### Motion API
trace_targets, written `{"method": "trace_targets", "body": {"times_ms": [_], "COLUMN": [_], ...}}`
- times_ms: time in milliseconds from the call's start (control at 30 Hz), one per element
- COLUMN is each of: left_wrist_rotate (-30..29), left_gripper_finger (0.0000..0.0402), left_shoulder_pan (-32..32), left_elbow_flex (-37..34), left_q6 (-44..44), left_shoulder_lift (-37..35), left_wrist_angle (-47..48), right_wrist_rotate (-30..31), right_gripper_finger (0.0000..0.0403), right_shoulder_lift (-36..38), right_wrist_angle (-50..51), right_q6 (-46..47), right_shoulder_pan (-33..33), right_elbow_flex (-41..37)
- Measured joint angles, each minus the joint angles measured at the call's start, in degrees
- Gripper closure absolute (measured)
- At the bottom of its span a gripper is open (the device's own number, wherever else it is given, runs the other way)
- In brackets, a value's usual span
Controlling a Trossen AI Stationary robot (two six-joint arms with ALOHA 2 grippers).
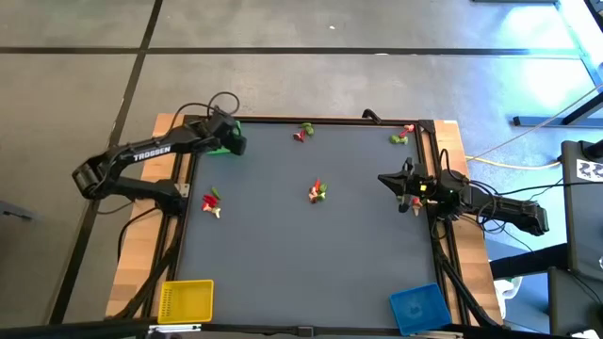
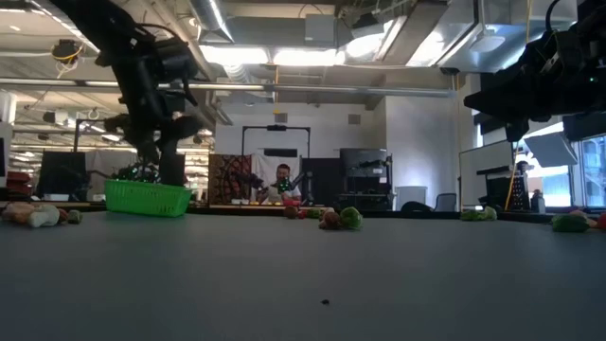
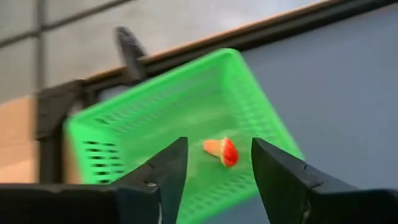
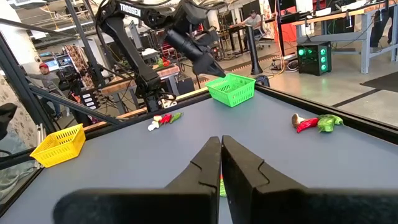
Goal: Sort produce into baskets
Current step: Put the green mushroom into the green bin
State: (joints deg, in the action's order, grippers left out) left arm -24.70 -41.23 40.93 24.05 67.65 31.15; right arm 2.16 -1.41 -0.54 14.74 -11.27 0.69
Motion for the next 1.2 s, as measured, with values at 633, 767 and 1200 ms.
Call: {"method": "trace_targets", "body": {"times_ms": [633,767,1200], "left_wrist_rotate": [18.3,18.4,18.3], "left_gripper_finger": [0.0222,0.0222,0.0222], "left_shoulder_pan": [19.7,27.1,43.4], "left_elbow_flex": [3.9,3.9,0.5], "left_q6": [1.5,3.6,18.0], "left_shoulder_lift": [-7.7,-7.6,-7.6], "left_wrist_angle": [-0.1,-0.1,0.4], "right_wrist_rotate": [-0.1,-0.1,-1.0], "right_gripper_finger": [0.0386,0.0386,0.0386], "right_shoulder_lift": [0.0,0.0,0.0], "right_wrist_angle": [0.0,0.0,0.2], "right_q6": [0.0,0.0,0.0], "right_shoulder_pan": [0.0,0.0,0.0], "right_elbow_flex": [0.0,0.0,0.0]}}
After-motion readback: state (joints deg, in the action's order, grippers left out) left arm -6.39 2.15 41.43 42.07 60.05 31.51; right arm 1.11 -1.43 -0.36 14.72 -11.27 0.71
